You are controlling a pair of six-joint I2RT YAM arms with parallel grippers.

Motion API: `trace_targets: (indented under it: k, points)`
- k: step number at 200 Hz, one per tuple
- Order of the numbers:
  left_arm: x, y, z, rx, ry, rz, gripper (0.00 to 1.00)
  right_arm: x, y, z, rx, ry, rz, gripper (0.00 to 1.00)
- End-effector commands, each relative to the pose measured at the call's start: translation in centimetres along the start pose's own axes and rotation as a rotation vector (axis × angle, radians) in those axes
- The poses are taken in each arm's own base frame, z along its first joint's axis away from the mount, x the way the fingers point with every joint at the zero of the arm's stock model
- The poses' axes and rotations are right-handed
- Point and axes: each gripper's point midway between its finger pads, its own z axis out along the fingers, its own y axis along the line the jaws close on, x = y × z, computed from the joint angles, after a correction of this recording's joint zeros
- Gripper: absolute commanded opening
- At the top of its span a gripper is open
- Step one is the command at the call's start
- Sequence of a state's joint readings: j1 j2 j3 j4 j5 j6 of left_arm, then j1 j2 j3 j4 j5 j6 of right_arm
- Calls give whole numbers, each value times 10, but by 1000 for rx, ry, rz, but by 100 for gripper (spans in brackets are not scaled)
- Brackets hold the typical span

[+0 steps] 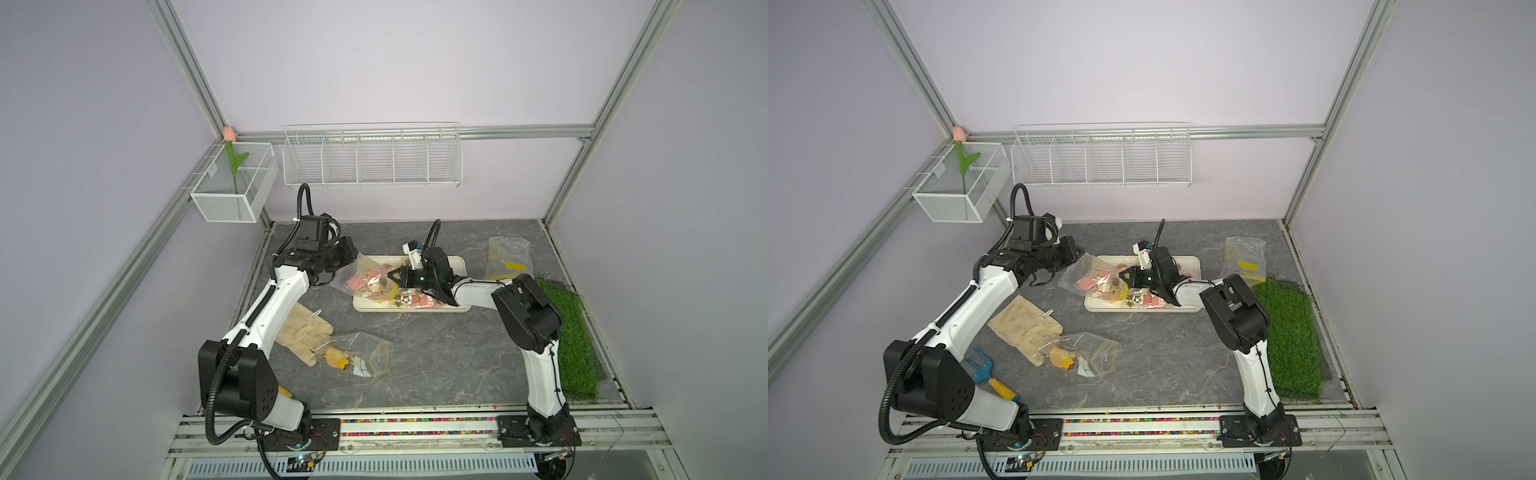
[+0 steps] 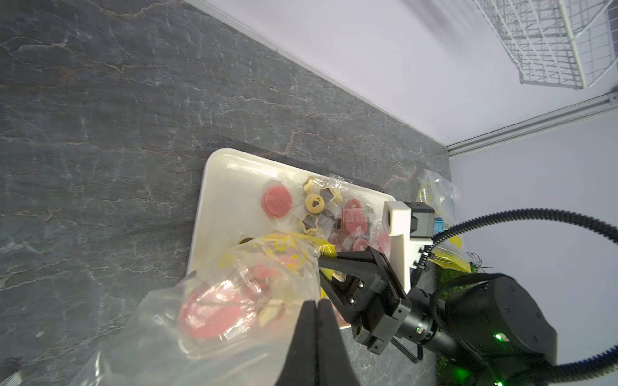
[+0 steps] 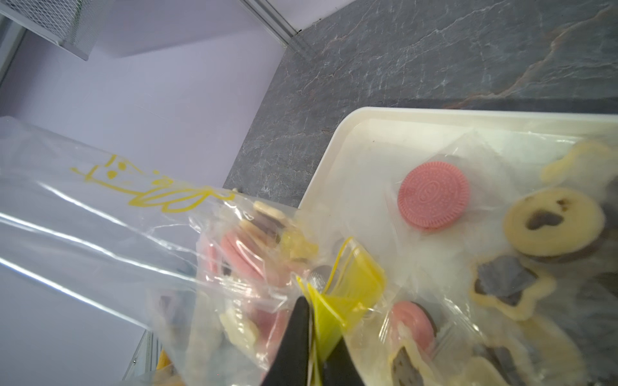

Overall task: Pour cookies out of the ziploc bag
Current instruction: 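Pour the cookies out of the ziploc bag onto the tray.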

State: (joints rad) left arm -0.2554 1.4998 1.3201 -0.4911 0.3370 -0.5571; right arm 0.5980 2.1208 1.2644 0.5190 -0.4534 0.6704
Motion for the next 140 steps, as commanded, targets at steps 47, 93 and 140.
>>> trace_targets:
  k: [47, 93, 140]
  points:
    - [-7, -20, -10, 106, -39, 31, 0, -15, 16, -9, -122, -63, 14, 24]
    - [-5, -21, -9, 120, -37, 29, 0, -22, 18, -10, -145, -75, 13, 34]
    - [-3, -22, -12, 129, -35, 32, 0, -26, 10, -8, -160, -83, 41, 22]
